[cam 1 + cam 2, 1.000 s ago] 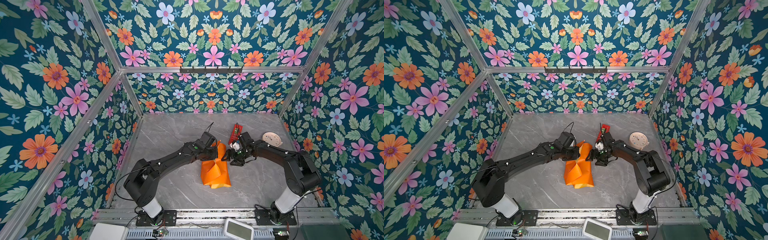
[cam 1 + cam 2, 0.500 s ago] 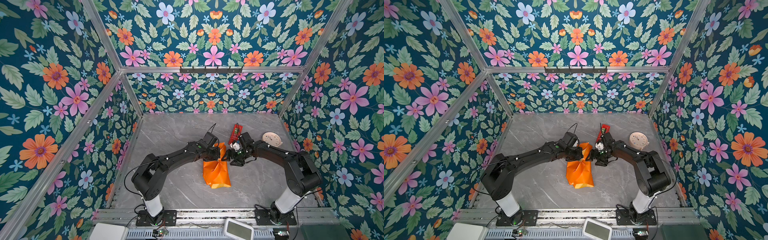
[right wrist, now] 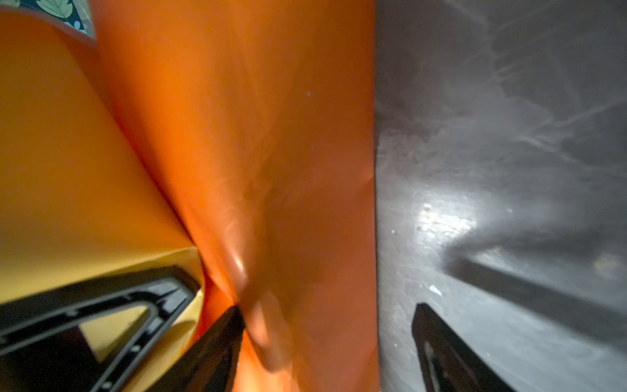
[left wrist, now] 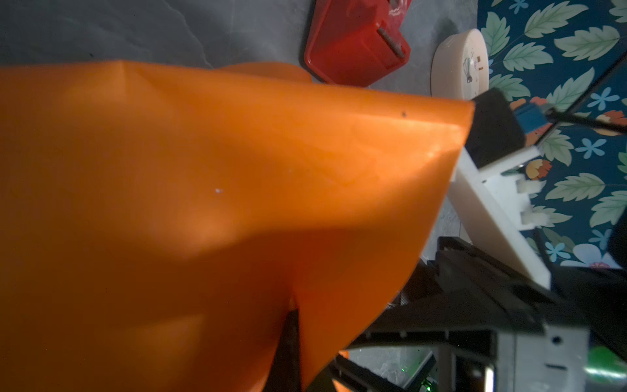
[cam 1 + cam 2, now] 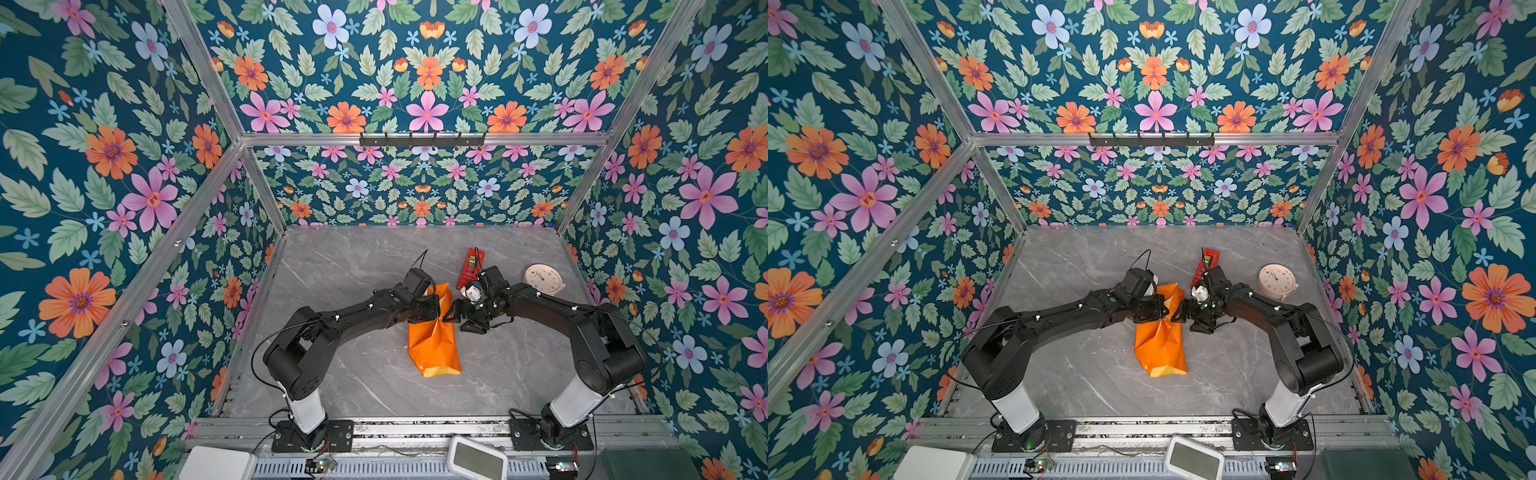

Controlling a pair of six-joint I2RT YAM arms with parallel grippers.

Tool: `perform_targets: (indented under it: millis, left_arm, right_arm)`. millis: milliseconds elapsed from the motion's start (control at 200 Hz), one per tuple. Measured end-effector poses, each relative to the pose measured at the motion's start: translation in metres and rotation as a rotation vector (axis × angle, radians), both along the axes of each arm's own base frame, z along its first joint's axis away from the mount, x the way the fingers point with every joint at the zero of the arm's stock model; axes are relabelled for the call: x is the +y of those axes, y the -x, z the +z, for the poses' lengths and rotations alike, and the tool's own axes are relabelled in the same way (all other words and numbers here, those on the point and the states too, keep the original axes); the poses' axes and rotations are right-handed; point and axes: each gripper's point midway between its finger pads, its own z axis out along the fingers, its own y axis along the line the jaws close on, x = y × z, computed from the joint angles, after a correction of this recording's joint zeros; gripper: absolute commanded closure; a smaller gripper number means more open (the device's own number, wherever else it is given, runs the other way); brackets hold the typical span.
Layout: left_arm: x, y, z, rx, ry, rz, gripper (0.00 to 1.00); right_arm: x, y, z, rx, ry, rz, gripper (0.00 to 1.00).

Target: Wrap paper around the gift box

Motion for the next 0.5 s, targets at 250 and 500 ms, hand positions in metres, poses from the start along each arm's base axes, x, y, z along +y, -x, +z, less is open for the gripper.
perform_targets:
  millis: [250, 500]
  left_arm:
    - [-0.002, -0.0001, -0.0042, 0.011, 0.036, 0.009, 1.0]
    - [-0.0036, 0.0005, -0.0086, -0.002, 0.085, 0.012, 1.0]
  right_arm:
    - [0.0003, -0.0001, -0.0005, -0.002, -0.004, 0.0, 0.22]
    - [0.0, -0.0005, -0.0005, -0.002, -0.003, -0.002, 0.22]
